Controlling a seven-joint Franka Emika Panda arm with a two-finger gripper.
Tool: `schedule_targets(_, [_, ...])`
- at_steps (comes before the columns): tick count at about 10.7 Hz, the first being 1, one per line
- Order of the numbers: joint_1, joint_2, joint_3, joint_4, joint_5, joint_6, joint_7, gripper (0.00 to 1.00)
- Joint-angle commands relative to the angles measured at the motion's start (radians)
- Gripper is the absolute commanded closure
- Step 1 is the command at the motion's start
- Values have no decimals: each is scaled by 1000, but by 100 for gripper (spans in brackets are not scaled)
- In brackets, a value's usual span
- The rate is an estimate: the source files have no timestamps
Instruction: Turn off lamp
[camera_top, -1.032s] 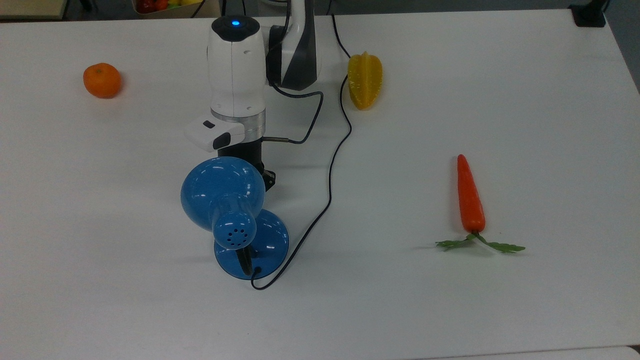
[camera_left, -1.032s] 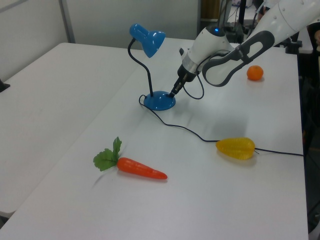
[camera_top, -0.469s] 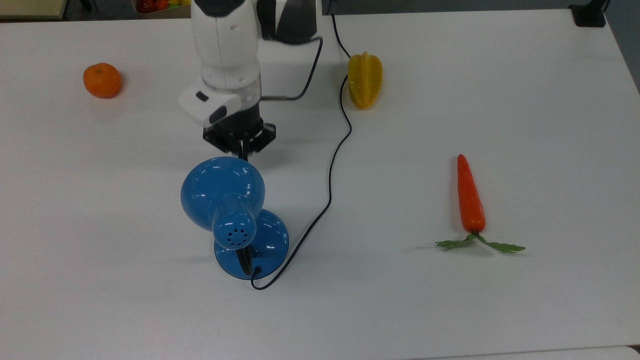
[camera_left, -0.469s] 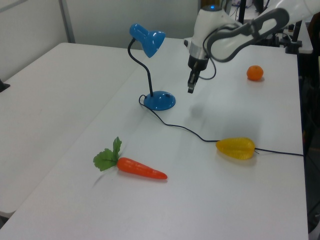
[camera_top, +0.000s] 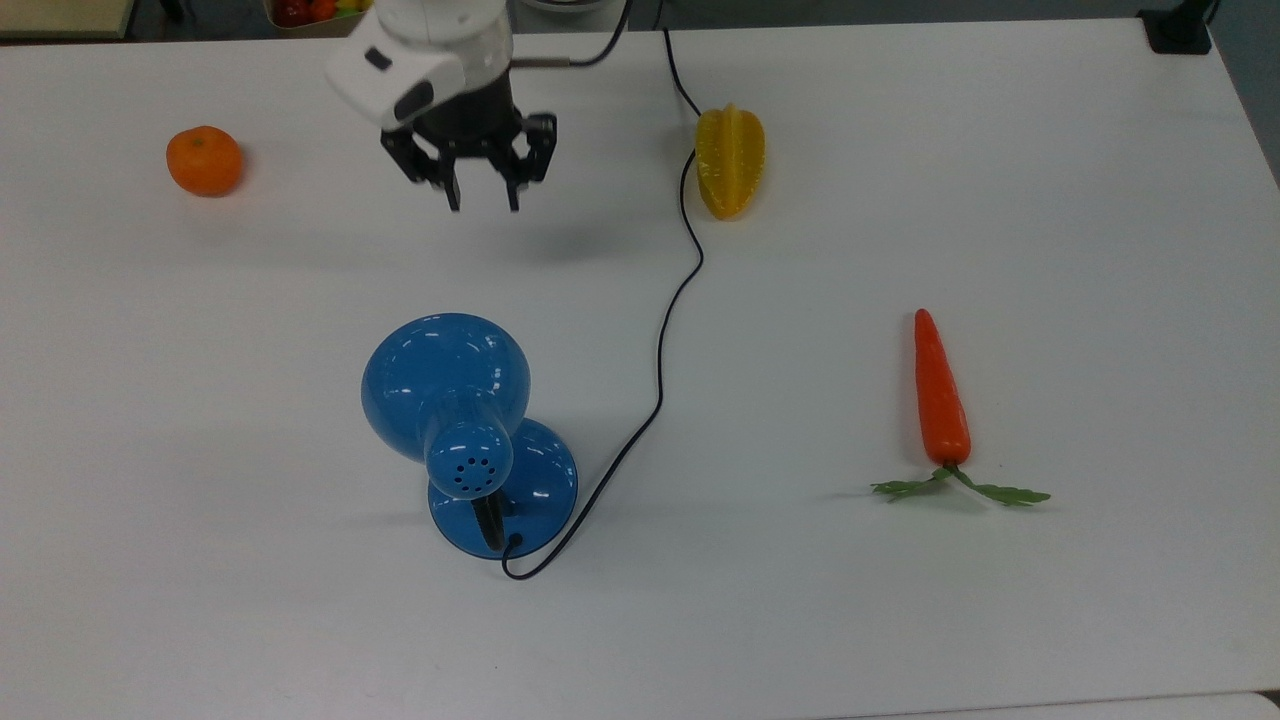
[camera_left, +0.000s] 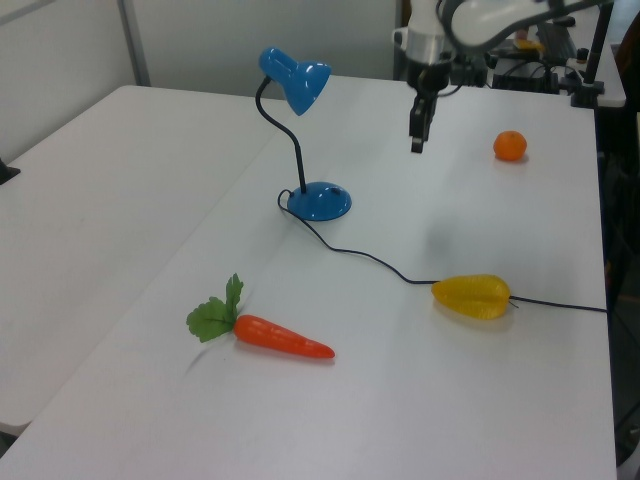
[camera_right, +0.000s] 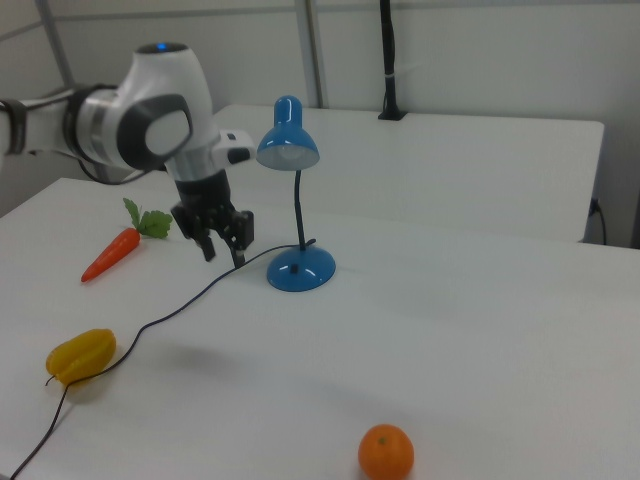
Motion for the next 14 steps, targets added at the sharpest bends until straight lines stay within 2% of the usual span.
schedule_targets(1, [11,-117,-6,5,6,-148,46,0])
schedule_targets(4, [17,-141,13,138,15,-334,219,0])
schedule_targets(7, [18,-151,69,183,35,-346,312,0])
schedule_targets(8, [16,-151,86,190,35,-339,300,0])
schedule_targets(10, [16,-151,88,190,52,-332,284,0])
schedule_targets(14, [16,-138,79,184,49,-230,59,0])
